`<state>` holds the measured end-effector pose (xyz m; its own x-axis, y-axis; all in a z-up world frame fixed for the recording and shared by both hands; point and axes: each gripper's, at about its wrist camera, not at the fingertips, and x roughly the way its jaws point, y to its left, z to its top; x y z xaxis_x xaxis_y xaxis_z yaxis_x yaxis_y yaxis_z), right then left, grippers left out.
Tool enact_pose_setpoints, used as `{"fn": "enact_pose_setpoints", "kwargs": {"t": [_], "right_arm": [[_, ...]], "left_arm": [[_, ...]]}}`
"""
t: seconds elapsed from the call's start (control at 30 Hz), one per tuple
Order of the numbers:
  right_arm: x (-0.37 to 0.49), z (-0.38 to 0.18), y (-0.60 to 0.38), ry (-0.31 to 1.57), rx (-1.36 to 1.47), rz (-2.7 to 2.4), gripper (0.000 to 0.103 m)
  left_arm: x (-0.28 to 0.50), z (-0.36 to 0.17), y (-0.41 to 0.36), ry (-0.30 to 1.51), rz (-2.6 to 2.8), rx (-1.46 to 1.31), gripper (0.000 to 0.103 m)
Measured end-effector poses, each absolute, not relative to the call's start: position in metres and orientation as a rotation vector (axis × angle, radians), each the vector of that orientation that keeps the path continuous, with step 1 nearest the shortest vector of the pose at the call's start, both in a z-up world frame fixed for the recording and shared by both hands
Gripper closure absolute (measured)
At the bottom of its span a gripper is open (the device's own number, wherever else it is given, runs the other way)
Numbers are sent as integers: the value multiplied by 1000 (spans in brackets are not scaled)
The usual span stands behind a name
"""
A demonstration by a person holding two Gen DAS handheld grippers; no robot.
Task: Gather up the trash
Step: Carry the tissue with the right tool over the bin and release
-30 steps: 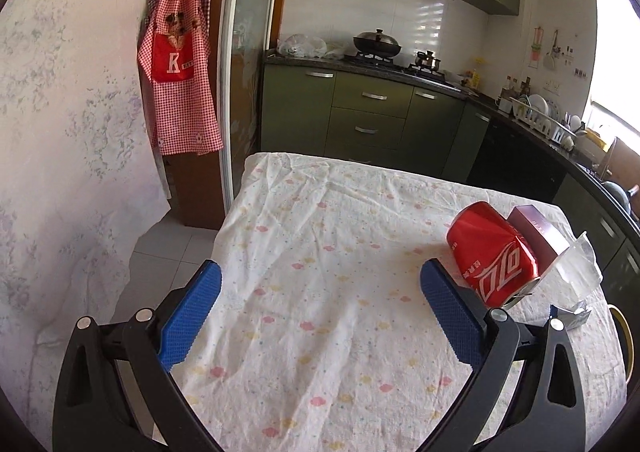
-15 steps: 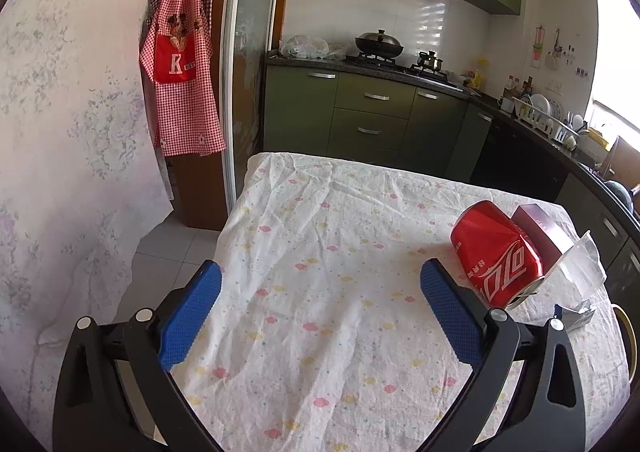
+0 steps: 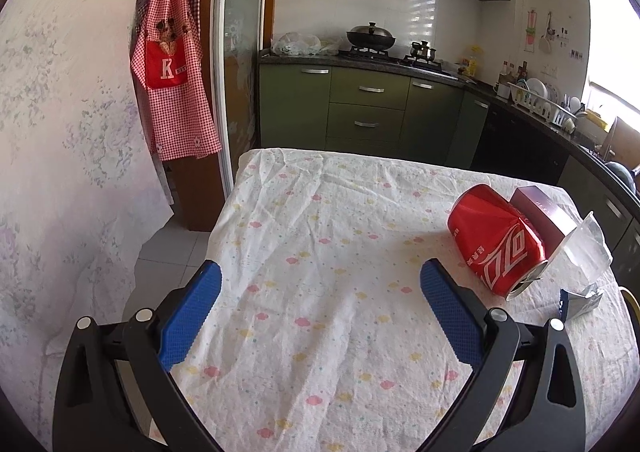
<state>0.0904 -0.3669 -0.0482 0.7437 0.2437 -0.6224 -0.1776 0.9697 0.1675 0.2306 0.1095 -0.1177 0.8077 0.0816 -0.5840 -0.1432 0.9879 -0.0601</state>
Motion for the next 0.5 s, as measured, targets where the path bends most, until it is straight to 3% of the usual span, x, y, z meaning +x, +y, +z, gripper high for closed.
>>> {"fn": "enact_pose_setpoints", "kwargs": {"t": [0.4,0.43,0.47,0.5], "right_arm": [[148,-142,-529,927,206,-255,93],[152,-149,-534,943,197,-266,87],[158,-155,-539,960,188,-284,61],[161,-161,-545,964,183,-315,44]], "left_arm": [[233,-121,103,630,113,-82,5],[233,-122,102,631,110,-80,5],[233,-122,101,632,106,-76,5],[233,-122,100,632,103,-73,5]]}}
